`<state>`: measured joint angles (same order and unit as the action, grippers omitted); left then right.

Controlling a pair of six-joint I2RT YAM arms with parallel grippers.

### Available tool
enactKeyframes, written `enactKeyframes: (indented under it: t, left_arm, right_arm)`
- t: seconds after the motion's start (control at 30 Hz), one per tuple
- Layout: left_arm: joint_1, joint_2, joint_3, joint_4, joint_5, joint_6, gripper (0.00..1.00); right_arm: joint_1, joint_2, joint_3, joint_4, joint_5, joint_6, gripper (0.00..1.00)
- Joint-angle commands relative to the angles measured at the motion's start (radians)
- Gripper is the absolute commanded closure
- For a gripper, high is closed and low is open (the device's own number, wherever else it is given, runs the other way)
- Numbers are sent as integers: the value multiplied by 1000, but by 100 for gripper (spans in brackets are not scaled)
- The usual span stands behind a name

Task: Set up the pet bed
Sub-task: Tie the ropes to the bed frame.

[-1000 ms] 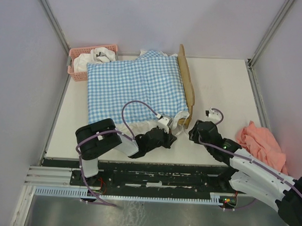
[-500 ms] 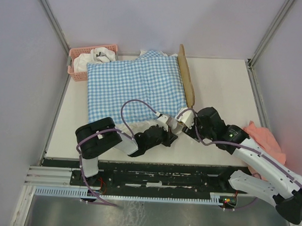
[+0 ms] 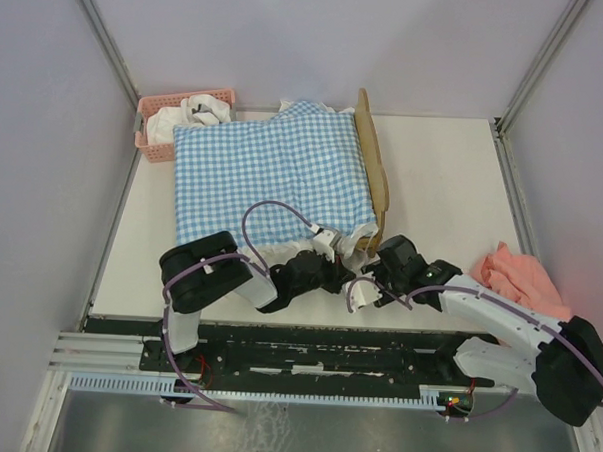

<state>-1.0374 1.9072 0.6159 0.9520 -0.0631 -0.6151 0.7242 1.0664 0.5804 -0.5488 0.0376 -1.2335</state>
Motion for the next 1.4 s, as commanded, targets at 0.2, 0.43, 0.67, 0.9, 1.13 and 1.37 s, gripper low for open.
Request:
enactKeyframes:
  t: [0.2,0.43,0.67,0.9,1.13,1.37]
  left_arm:
    - [44,-43,-37,96,30,-27,97]
    - [60,-43,-40,109,39,-32,97]
    - [65,-24,-43,138,40,-47,97]
    - [76,-25,-62,156,37,-52,97]
    - [85,-27,-67,160,39,-56,97]
    - [85,-33,-75,172,35,-64,97]
  right_arm:
    - [-6,127,-134,296,-52,-324,41]
    - [8,155,-99,199,-122,-413,41]
    - [67,206,-59,150,-133,-415,44]
    - [109,232,-19,149,-168,-376,48]
    - [107,225,44,31,-131,-392,50]
    - [81,222,108,-114,-75,-472,53]
